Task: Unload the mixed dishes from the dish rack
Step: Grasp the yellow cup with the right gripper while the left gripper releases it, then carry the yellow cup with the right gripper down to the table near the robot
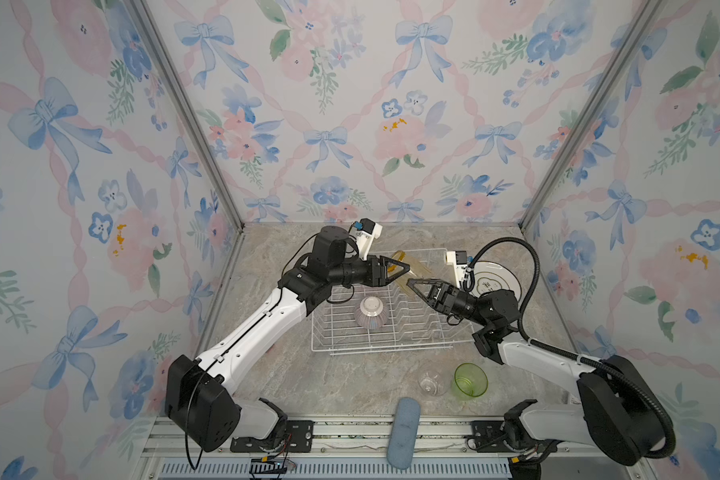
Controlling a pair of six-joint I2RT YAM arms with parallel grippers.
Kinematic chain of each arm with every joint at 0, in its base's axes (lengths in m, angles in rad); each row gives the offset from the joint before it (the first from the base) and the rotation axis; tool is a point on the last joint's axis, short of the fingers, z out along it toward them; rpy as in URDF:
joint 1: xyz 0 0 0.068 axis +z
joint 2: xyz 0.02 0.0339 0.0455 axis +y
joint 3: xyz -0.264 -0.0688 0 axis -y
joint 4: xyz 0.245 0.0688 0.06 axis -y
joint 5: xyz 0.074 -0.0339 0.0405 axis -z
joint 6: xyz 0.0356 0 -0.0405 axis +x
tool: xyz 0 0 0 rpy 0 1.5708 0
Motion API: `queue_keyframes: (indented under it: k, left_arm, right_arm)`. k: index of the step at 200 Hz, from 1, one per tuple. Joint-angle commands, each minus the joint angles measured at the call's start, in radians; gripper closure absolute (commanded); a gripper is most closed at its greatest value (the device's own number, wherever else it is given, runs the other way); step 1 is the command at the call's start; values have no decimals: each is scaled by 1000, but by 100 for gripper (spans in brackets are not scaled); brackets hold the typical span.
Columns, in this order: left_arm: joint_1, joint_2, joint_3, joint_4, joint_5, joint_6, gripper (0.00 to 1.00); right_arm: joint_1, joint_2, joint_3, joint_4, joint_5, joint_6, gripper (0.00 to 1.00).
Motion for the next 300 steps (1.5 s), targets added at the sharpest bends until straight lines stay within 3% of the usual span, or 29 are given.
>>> queue_keyframes:
  k: [1, 40, 82, 130, 156, 188, 216, 260, 300]
  left_arm:
    - [-19, -4, -21, -32, -3, 65, 38]
    - [-21, -12, -28, -34, -21, 72, 31]
    - [-25, -21, -32, -34, -42, 88, 31]
    - [-28, -71, -63, -42, -169, 93, 32]
    - [-28, -79, -81, -78, -283, 98, 33]
    - [-49, -79, -109, -105, -431, 100, 35]
    - [-91, -57, -116, -141, -574, 117, 36]
    - [-129, -39, -147, -170, -719, 124, 31]
    - [-127, -52, -165, -171, -743, 127, 28]
  right_arm:
    - [-12, -42, 57, -84, 58, -51, 95]
    - [-12, -103, 71, -210, 56, -119, 97]
    - [-12, -187, 106, -500, 71, -239, 100]
    - [-2, -308, 211, -1040, 148, -473, 100]
    - [37, -347, 321, -1390, 235, -663, 100]
    - [195, -362, 475, -1774, 416, -849, 100]
    - [399, -342, 573, -1985, 595, -913, 100]
    - [674, -222, 642, -2116, 736, -906, 100]
    - [805, -29, 697, -2156, 792, -904, 100]
